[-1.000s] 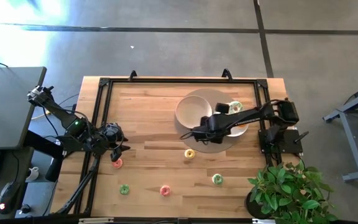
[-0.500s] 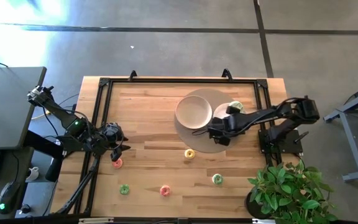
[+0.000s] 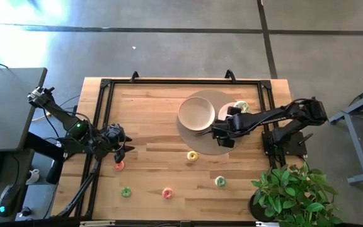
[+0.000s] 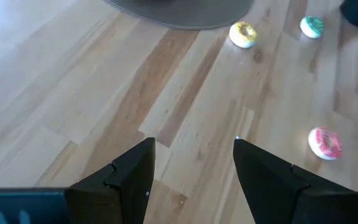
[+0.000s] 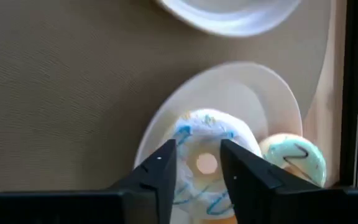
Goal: Pick & Place donuts
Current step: Put the right small green doughnut on the left white plate
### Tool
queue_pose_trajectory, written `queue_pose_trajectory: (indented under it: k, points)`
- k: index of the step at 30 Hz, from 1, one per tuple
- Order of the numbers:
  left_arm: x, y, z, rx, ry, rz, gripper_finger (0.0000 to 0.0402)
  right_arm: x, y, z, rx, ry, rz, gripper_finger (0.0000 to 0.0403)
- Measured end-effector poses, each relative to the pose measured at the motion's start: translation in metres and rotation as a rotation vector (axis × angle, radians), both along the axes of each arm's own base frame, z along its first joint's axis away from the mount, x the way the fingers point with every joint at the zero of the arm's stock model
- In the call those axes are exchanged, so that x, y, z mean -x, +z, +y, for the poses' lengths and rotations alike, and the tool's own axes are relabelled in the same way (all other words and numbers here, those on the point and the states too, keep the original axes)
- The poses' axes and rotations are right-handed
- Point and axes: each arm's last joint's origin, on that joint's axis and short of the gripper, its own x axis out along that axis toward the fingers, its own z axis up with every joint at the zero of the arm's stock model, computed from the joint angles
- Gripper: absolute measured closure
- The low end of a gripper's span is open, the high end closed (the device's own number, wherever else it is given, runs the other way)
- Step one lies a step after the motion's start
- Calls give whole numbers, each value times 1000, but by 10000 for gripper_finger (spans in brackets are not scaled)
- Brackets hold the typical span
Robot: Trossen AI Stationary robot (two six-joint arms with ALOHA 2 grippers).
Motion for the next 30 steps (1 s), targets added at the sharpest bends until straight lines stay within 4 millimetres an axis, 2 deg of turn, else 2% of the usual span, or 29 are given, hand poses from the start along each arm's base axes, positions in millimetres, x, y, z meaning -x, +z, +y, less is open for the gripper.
queue_pose_trajectory:
  k: [7, 11, 15, 20, 27, 30]
  points:
    - [-4, -2, 1, -123, 93, -35, 188, -14, 26, 2, -34, -11, -73, 227]
    - [-6, -3, 1, -153, 115, -41, 188, -25, 32, 13, -152, 24, -182, 207]
    - [-8, -5, -1, -162, 115, -32, 188, -30, 30, 40, -365, 142, -235, 196]
    - [-10, -7, -2, -170, 110, -16, 188, -21, 28, 83, -549, 237, -196, 194]
    - [-11, -9, -3, -179, 118, -9, 188, -5, 26, 138, -584, 266, -205, 194]
    - [-12, -8, -3, -176, 122, -12, 188, -3, 16, 153, -573, 246, -263, 194]
